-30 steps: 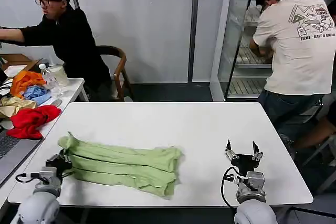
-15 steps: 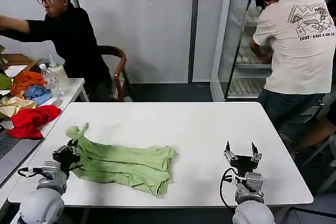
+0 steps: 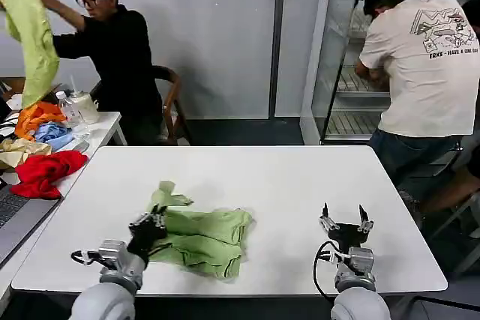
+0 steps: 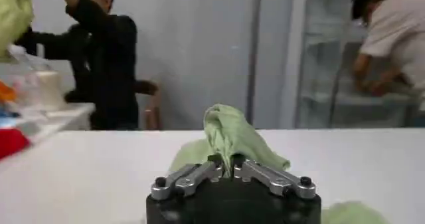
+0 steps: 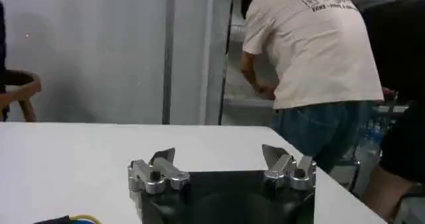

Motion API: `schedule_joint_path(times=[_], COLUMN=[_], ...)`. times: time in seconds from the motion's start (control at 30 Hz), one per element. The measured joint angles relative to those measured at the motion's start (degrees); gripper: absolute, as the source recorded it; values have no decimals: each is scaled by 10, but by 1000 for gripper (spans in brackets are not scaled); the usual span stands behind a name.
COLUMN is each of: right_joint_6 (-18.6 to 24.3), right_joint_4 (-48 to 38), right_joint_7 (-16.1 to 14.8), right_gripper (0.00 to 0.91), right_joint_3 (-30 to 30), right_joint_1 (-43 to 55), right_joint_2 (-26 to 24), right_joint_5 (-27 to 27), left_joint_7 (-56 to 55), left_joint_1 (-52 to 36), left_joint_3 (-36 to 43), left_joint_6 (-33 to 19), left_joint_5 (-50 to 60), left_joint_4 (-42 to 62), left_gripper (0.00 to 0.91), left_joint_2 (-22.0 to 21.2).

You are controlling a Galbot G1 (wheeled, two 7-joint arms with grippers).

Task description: Fold and organize the clothes.

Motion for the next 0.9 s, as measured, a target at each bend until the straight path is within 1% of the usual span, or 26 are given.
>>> schedule_joint_path(times=[0.43,0.47,0.7,0.9], right_joint_6=[0,0,2,3], right_joint_4=[0,0,-3,-7], right_joint_7=[1,1,2,2], right_gripper=[907,907,907,907], right_joint_3=[6,6,6,3], right_joint_1=[1,1,4,6], right_joint_2=[-2,-2,-3,0], right_joint_5=[-1,-1,-1,-1], left_joint_7=[5,6,9,5], left_joint_1=[-9,-9,-8,-13], left_joint_3=[79,84,113,117], left_joint_6=[-5,-6,-4,4], left_joint_5=[6,8,13,0], left_joint_4=[0,1,21,25], left_gripper=[20,907,907,907], left_joint_2=[-71,-75,-100,-103])
